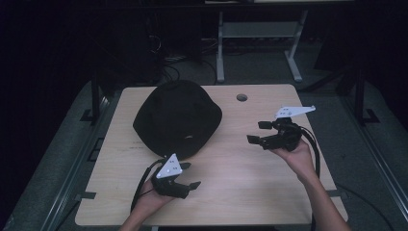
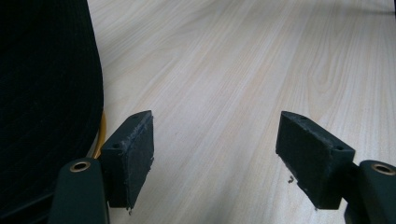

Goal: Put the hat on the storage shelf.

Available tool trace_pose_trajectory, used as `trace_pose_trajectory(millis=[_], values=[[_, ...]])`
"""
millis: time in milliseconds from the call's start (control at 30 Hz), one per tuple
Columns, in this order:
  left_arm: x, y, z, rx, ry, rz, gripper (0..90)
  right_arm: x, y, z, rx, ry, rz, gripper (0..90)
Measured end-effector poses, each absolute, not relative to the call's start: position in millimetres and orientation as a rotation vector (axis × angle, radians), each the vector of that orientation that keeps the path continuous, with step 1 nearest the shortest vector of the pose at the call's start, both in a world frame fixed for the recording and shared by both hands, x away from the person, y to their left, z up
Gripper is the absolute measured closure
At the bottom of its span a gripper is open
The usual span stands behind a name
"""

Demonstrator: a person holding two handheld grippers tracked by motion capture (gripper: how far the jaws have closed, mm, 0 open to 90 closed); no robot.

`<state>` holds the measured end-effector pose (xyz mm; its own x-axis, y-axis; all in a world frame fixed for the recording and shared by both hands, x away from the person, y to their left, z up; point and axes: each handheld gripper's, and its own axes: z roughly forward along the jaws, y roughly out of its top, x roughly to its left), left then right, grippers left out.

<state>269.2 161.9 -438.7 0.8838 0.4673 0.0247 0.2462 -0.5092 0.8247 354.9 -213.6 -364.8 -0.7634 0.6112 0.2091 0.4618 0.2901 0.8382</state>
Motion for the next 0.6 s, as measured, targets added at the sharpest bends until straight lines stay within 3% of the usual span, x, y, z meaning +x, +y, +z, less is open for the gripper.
trace_pose_trajectory(millis=[600], values=[[270.4, 165.4, -438.8, 2.127, 0.532, 0.302, 27.2, 338.5, -232.5, -391.5, 1.064, 2.403, 1.486, 19.4]])
